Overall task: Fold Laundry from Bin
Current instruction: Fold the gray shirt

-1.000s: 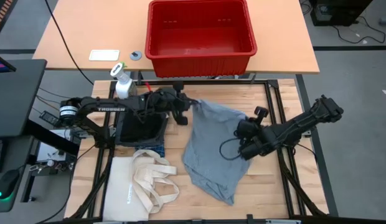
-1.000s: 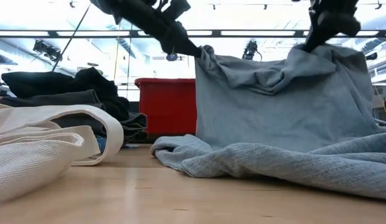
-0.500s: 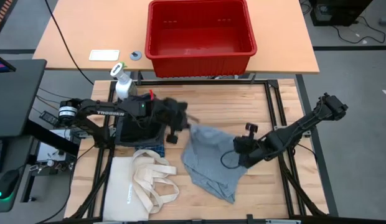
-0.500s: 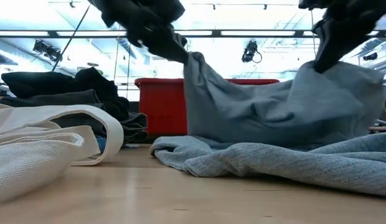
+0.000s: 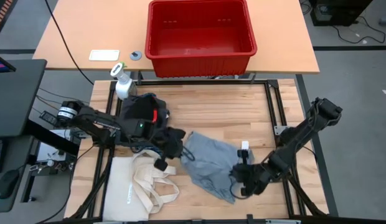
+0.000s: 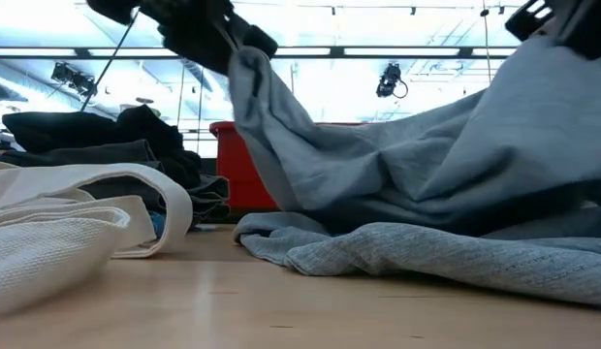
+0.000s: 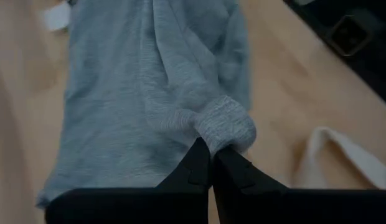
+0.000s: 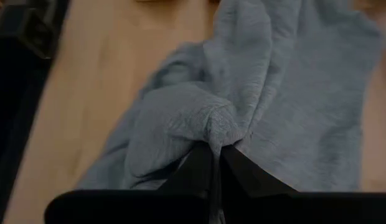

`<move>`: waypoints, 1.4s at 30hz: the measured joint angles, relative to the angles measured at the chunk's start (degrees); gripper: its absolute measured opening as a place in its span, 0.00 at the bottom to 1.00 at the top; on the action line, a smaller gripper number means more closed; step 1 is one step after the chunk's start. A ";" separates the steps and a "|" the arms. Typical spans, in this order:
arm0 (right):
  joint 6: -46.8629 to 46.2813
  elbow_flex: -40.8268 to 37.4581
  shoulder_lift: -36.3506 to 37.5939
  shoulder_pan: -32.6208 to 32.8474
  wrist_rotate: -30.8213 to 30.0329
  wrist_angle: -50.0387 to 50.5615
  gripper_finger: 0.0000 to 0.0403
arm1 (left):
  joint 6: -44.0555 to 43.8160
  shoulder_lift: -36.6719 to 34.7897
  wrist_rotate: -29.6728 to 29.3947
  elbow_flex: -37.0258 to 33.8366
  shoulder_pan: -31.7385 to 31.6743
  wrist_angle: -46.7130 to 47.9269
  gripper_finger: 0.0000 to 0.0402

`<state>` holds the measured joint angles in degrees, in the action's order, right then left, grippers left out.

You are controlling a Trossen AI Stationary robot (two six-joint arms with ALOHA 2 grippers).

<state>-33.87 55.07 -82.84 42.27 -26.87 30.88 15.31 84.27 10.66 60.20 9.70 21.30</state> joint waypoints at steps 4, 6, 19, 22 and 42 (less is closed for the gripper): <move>-0.49 0.00 -2.62 2.41 -0.03 -3.47 0.05 | -0.80 0.00 -0.05 0.00 3.69 -0.13 0.02; -2.39 0.00 -4.24 3.14 -0.04 -4.11 0.05 | -1.97 0.00 -0.16 0.00 4.84 -0.04 0.02; -15.34 0.00 -14.40 4.54 10.37 -4.17 0.28 | -12.45 0.11 -7.18 -11.22 5.50 -6.57 0.21; -17.78 0.00 -13.41 4.54 12.01 -3.41 0.37 | -12.75 0.11 -7.95 -11.93 5.52 -6.34 0.37; -30.97 -2.32 -3.12 3.68 -9.43 15.69 0.47 | -11.05 9.47 -15.59 -7.21 1.78 -17.51 0.55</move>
<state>-64.84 52.75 -85.95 45.95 -36.30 46.57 4.25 93.74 -4.93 53.00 11.48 3.78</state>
